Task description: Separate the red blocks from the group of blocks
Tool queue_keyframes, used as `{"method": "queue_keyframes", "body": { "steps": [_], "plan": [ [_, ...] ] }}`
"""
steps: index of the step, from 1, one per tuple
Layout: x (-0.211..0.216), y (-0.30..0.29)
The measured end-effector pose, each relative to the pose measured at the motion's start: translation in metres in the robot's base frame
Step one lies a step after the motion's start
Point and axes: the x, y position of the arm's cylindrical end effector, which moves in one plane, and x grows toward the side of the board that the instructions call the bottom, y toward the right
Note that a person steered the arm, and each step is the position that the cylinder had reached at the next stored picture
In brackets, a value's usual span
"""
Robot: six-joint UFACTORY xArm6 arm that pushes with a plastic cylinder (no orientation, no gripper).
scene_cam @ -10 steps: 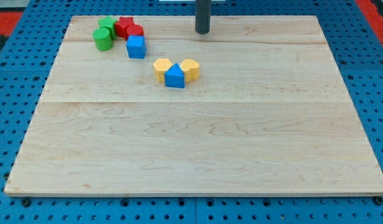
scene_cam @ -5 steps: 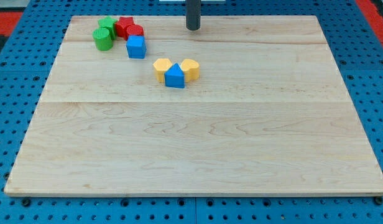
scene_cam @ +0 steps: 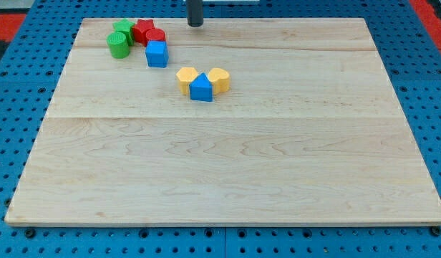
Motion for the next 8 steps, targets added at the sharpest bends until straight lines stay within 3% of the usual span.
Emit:
{"method": "queue_keyframes", "body": {
  "steps": [6, 8],
  "plan": [
    [-0.001, -0.160],
    [0.019, -0.129]
  ]
}}
